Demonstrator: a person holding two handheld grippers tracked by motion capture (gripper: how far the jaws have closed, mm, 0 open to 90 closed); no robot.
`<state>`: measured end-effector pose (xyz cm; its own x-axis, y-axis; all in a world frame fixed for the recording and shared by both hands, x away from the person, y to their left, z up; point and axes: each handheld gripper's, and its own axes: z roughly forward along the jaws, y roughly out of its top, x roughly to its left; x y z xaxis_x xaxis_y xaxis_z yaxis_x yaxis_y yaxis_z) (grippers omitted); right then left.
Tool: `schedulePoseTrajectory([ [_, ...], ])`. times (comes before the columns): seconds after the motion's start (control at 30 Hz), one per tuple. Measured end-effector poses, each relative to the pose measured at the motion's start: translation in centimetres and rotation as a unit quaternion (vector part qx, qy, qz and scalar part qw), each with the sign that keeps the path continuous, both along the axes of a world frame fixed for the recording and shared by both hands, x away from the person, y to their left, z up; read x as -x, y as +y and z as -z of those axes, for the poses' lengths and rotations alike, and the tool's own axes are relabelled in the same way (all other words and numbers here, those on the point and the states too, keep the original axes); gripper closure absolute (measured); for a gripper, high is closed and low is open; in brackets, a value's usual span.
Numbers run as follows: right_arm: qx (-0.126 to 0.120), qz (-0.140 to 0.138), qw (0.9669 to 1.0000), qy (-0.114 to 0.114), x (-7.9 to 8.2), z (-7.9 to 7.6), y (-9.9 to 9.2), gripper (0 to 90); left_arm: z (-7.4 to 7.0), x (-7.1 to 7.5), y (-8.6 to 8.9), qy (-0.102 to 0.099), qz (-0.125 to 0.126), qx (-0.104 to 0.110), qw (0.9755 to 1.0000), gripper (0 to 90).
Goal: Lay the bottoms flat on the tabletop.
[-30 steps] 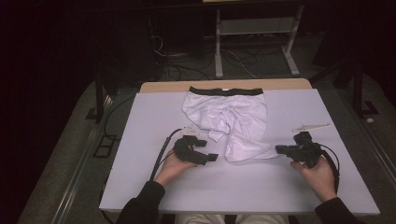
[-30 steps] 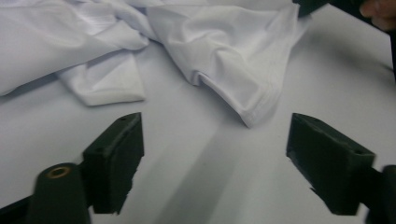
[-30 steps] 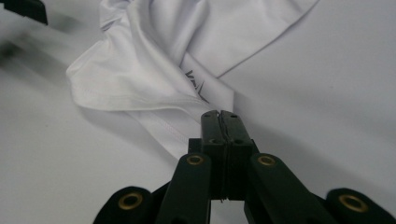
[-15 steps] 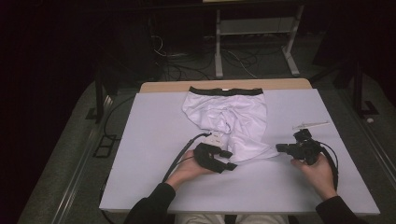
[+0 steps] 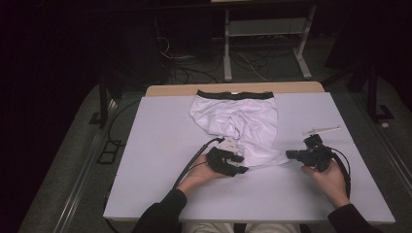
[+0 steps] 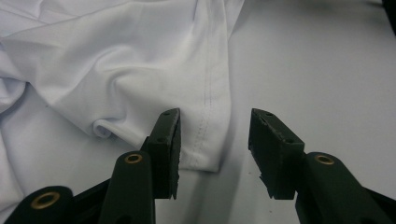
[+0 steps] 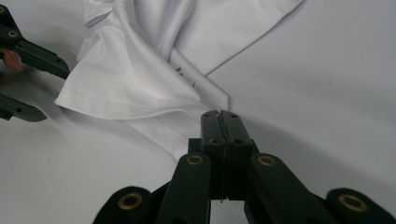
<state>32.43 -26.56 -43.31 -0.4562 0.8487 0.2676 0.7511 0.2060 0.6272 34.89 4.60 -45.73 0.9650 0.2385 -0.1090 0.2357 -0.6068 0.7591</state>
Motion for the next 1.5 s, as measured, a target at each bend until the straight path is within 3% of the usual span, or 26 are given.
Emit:
schedulePoseTrajectory([
  [0.5,-0.002,0.004,1.0,0.004,-0.1,0.2,-0.3,88.5,0.2,-0.4,0.2,-0.034,0.018,-0.021,0.999,70.5],
  [0.7,-0.008,0.003,0.9999,0.005,-0.2,0.1,-0.4,88.5,0.1,-0.4,0.1,-0.037,0.003,-0.031,0.9988,85.5],
  [0.83,-0.017,0.004,0.9998,0.005,-0.2,0.1,-0.6,88.5,-0.4,-0.1,-0.4,-0.044,-0.001,-0.049,0.9978,87.1],
  [1.0,-0.048,0.002,0.9989,0.001,0.4,-0.8,-1.4,88.5,-1.5,0.7,-1.0,-0.032,-0.004,-0.031,0.999,87.1],
  [1.17,-0.077,-0.004,0.997,-0.007,1.8,-1.7,-2.1,88.5,-2.8,2.2,-1.4,-0.041,0.005,-0.015,0.999,87.4],
  [1.33,-0.098,-0.009,0.9949,-0.022,2.9,-2.8,-2.7,88.5,-4.0,3.6,-1.7,-0.039,0.013,0.008,0.9991,87.4],
  [1.5,-0.106,-0.017,0.9936,-0.036,4.5,-3.9,-3.7,88.5,-4.7,4.7,-2.1,-0.037,0.024,0.01,0.999,87.4],
])
